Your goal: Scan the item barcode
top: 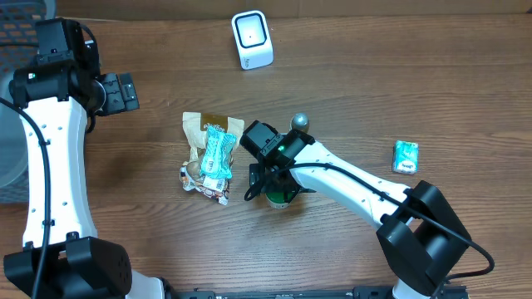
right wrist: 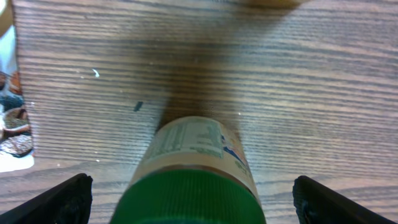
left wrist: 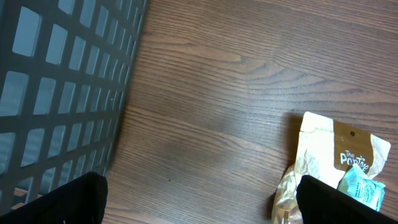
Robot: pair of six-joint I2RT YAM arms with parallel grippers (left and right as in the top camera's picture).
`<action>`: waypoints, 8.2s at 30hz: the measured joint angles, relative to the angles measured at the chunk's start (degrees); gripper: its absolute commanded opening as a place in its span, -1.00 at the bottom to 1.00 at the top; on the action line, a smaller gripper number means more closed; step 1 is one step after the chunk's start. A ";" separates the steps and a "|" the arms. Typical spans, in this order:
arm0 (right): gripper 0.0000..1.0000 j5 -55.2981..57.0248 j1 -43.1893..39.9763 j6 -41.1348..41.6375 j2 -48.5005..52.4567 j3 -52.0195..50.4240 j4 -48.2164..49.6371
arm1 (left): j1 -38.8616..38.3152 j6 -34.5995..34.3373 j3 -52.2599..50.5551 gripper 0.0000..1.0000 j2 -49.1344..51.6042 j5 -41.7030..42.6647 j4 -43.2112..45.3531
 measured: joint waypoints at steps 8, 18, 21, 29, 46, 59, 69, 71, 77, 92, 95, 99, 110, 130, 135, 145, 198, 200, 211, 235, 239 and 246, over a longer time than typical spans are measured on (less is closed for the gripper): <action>0.75 0.07 2.45 -0.04 0.00 0.00 -0.63 | 0.00 0.00 0.00 0.99 0.00 0.00 0.00; 0.54 1.18 2.71 0.20 0.00 0.00 -0.50 | 0.00 0.00 0.00 0.99 0.00 0.00 0.00; 0.46 1.49 2.73 0.13 0.00 0.00 -0.59 | 0.00 0.00 0.00 0.99 0.00 0.00 0.00; 0.41 1.01 2.73 -2.05 0.00 0.00 -0.72 | 0.00 0.00 0.00 0.99 0.00 0.00 0.00; 1.00 -0.76 2.60 -2.36 0.00 0.00 0.42 | 0.00 0.00 0.00 0.99 0.00 0.00 0.00; 0.44 -0.96 2.34 4.17 0.02 0.00 -1.79 | 0.00 0.02 0.00 0.99 0.00 0.00 0.00; 0.18 -0.90 2.34 4.37 0.00 0.00 -2.01 | 0.00 0.00 0.00 0.99 0.00 0.00 0.00; 0.18 -0.87 2.34 3.17 0.00 0.00 -2.08 | 0.00 0.00 0.00 0.99 0.00 0.00 0.00; 0.20 -0.92 2.34 -1.42 0.00 0.00 -2.40 | 0.00 0.00 0.00 0.99 0.00 0.00 0.00; 0.64 -1.01 2.34 -1.66 0.20 0.00 -0.94 | 0.00 0.00 0.00 0.99 0.00 0.00 0.00; 0.63 -1.01 2.34 -0.83 0.20 0.00 -0.59 | 0.00 0.00 0.00 0.99 0.00 0.00 0.00; 0.62 -1.03 2.34 0.50 0.20 0.00 -0.55 | 0.00 0.00 0.00 0.99 0.00 0.00 0.00; 0.52 -0.83 2.34 1.51 3.32 0.00 -0.57 | 0.00 0.02 0.00 0.99 0.00 0.00 0.00; 0.52 -0.42 2.34 1.51 4.28 0.00 0.44 | 0.00 0.00 0.00 0.99 0.00 0.00 0.00; 0.51 -0.44 2.34 1.51 4.28 0.00 0.33 | 0.00 0.00 0.00 0.99 0.00 0.00 0.00; 0.51 -0.50 2.34 2.14 4.28 0.00 -1.42 | 0.00 0.00 0.00 0.99 0.00 0.00 0.00; 0.40 -0.42 2.34 3.13 4.28 -1.73 1.90 | 0.00 0.02 0.00 1.00 0.00 0.00 0.00; 0.40 -0.44 2.34 3.17 4.28 -1.73 1.90 | 0.00 0.00 0.00 0.99 0.00 0.00 0.00; 0.55 -0.39 2.34 3.19 4.28 -1.05 -2.29 | 0.00 0.02 0.00 0.99 0.00 0.00 0.00; 0.38 -0.55 2.34 9.81 4.28 -0.31 -2.71 | 0.00 0.00 0.00 0.99 0.00 0.00 0.00; 0.79 -1.84 2.34 13.31 4.28 -0.31 -1.64 | 0.00 0.02 0.00 0.99 0.00 0.00 0.00; 0.93 -2.10 2.34 8.76 4.28 -0.20 -1.09 | 0.00 0.02 0.00 0.99 0.00 0.00 0.00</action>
